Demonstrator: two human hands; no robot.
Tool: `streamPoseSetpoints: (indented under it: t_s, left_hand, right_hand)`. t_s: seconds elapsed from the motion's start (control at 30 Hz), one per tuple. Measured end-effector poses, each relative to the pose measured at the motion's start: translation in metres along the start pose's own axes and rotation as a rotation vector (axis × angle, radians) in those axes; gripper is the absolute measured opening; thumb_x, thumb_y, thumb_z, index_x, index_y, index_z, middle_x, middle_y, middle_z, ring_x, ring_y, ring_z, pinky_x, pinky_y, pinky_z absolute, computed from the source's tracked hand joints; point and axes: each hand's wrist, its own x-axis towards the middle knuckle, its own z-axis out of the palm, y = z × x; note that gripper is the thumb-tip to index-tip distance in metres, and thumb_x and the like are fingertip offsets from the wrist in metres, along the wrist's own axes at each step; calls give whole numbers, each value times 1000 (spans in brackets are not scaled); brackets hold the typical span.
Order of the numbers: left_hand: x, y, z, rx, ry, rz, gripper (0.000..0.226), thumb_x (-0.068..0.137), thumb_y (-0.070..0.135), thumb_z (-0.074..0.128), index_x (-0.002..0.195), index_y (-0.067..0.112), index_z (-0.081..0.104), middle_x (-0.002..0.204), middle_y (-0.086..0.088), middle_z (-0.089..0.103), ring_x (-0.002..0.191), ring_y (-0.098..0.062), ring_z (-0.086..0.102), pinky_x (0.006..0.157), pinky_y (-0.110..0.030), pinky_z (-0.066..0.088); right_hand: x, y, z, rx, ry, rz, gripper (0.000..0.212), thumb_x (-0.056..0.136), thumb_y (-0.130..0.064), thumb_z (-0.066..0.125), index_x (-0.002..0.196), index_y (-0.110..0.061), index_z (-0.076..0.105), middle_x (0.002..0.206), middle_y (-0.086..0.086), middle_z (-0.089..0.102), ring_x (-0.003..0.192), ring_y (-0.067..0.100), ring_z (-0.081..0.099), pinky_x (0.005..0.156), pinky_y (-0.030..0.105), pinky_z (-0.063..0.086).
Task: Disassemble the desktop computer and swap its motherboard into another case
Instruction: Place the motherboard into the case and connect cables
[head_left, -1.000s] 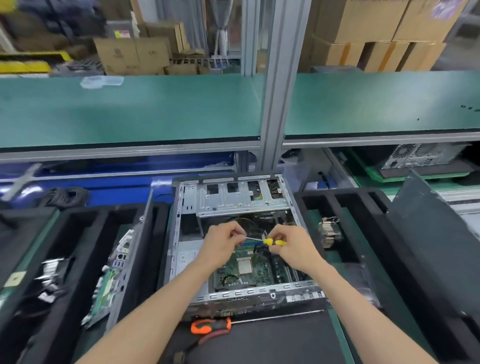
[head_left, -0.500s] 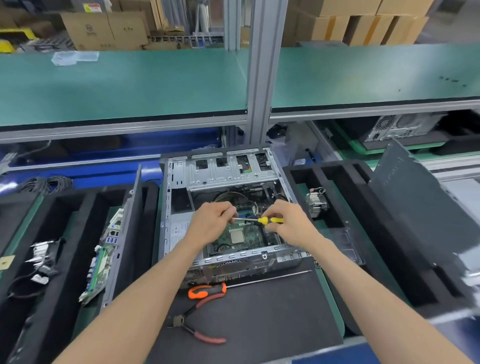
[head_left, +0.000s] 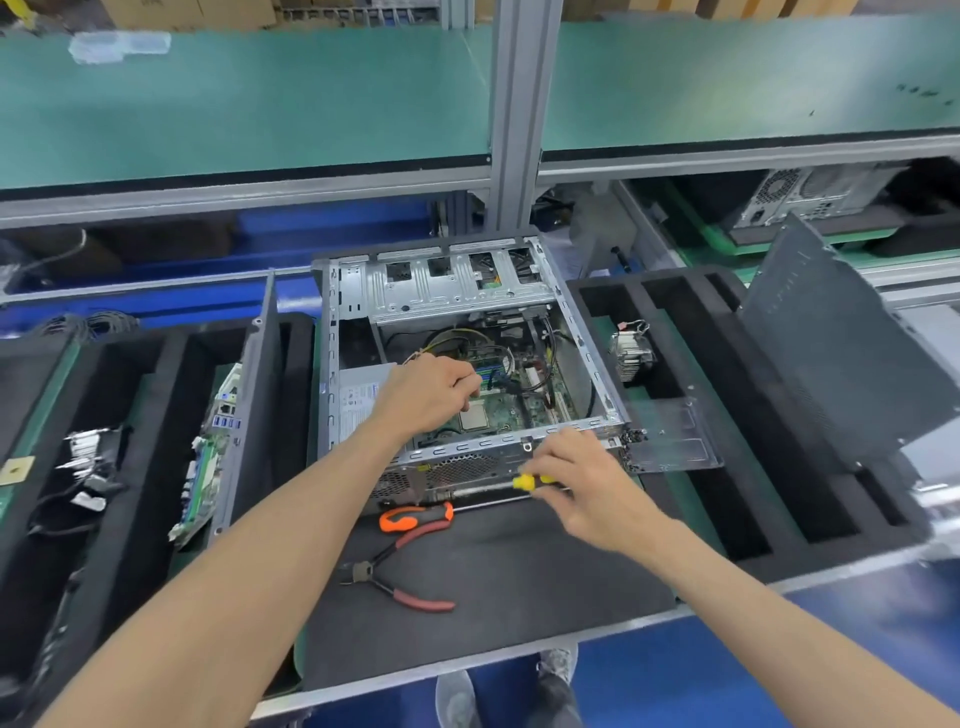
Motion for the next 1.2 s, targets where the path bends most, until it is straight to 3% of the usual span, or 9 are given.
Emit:
streamPoseSetpoints:
  t_s: [0.1,0.4,0.67,0.83,1.1,1.2]
  left_hand:
    - [0,1,0,23,-10,15,37,96,41,42,75,25,68,66,17,69,69,-3,63,70,-34,56]
    - [1,1,2,74,5,41,38,97,39,41,76,21,67,68,8,70,69,-9,64,67,-37,57]
    - [2,-1,3,69,25,40,40,96,43,42,77,20,67,68,4,70,66,-13,64,65,-37,57]
    - [3,-2,5,54,47,41,39,94,43,43,76,20,68,67,4,69,66,-14,64,63,-37,57]
    - [4,-5,8,56,75,56,43,94,47,41,71,18,62,61,3,65,60,-16,61,58,-31,53]
    - [6,-6,9,73,68,54,44,92,52,38,72,20,61,58,3,61,59,-15,59,57,-28,48]
  right_hand:
    - [-15,4,27,-27,-108,-32,18,86,-7,74,103,-6,72,97,6,63,86,28,55,79,38,44]
    - [-25,25,81,-87,-405,171,20,93,-16,62,112,-12,68,110,2,58,104,23,49,90,39,43]
    - [-11,16,89,-88,-398,157,33,91,-29,64,123,-19,66,117,-1,55,109,22,51,98,34,40]
    - [10,-22,108,19,-355,53,19,93,-30,62,105,-16,69,109,3,60,104,25,53,93,39,44]
    - [24,-72,150,14,-556,31,34,94,-42,62,104,-10,63,107,11,60,102,33,56,87,46,49]
    - [26,-78,158,-13,-563,60,33,96,-36,60,110,-7,58,112,15,60,104,36,57,88,48,50]
